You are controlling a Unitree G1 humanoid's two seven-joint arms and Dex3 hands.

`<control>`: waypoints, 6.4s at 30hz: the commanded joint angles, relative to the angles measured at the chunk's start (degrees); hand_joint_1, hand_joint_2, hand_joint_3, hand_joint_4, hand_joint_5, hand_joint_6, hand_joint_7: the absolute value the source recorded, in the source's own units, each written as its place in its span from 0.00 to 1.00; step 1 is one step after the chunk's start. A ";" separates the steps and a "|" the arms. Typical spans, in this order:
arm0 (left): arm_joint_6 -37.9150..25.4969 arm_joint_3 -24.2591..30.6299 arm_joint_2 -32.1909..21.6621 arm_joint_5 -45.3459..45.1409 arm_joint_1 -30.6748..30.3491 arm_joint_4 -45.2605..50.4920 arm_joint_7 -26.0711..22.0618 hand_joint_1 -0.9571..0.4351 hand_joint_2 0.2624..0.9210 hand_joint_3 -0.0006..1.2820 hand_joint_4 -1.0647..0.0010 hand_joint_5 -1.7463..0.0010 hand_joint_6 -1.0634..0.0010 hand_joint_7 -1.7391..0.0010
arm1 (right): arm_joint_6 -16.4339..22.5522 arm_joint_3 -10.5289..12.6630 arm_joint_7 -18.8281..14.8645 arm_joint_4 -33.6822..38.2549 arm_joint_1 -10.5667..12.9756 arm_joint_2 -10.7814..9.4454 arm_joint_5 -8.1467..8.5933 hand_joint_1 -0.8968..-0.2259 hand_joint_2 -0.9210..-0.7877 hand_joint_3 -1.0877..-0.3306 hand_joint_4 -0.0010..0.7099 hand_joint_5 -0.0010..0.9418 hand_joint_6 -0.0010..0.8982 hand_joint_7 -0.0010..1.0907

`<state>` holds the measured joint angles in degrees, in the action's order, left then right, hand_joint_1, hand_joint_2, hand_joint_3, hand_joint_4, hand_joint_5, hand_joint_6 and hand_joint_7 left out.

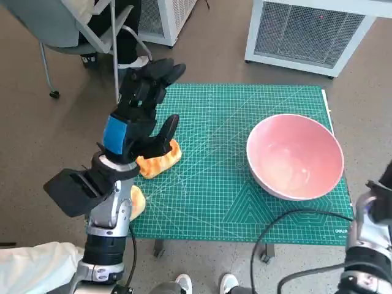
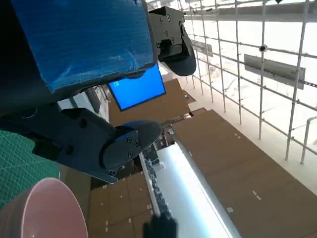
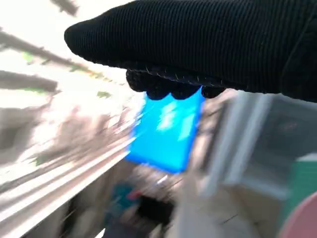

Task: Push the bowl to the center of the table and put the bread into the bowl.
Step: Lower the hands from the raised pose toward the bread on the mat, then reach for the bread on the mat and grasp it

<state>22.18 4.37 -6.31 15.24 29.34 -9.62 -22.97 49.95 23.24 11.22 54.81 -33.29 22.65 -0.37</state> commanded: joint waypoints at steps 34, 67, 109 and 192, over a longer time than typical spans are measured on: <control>-1.01 0.59 -2.33 -0.52 -0.97 3.46 0.86 0.50 0.70 0.64 1.00 0.61 1.00 0.50 | -19.35 1.89 -12.48 19.77 -6.32 -8.06 11.59 0.68 0.00 0.46 0.48 0.00 0.19 0.33; -1.91 1.77 -4.28 -2.39 -4.97 7.71 3.94 0.48 0.72 0.61 1.00 0.59 1.00 0.48 | -22.47 -2.77 -12.84 20.47 -15.08 -15.31 8.65 0.69 0.00 0.46 0.54 0.02 0.12 0.49; -14.53 0.61 -9.67 -12.02 -6.99 8.86 8.24 0.56 0.90 0.42 0.96 0.71 1.00 0.56 | -22.21 -5.26 -13.30 18.69 -18.20 -14.69 6.74 0.71 0.00 0.45 0.50 0.00 0.08 0.51; -36.87 -31.55 -12.49 -53.94 15.62 -34.66 5.82 0.40 1.00 0.06 0.75 0.46 0.53 0.94 | 4.00 -17.05 -16.94 -32.82 0.91 -13.15 -0.41 0.57 0.00 0.59 0.51 0.00 0.00 0.66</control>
<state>-15.58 -28.49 -19.77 -40.61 45.53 -41.17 -18.31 54.59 6.41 -5.93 21.73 -33.69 9.19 -0.91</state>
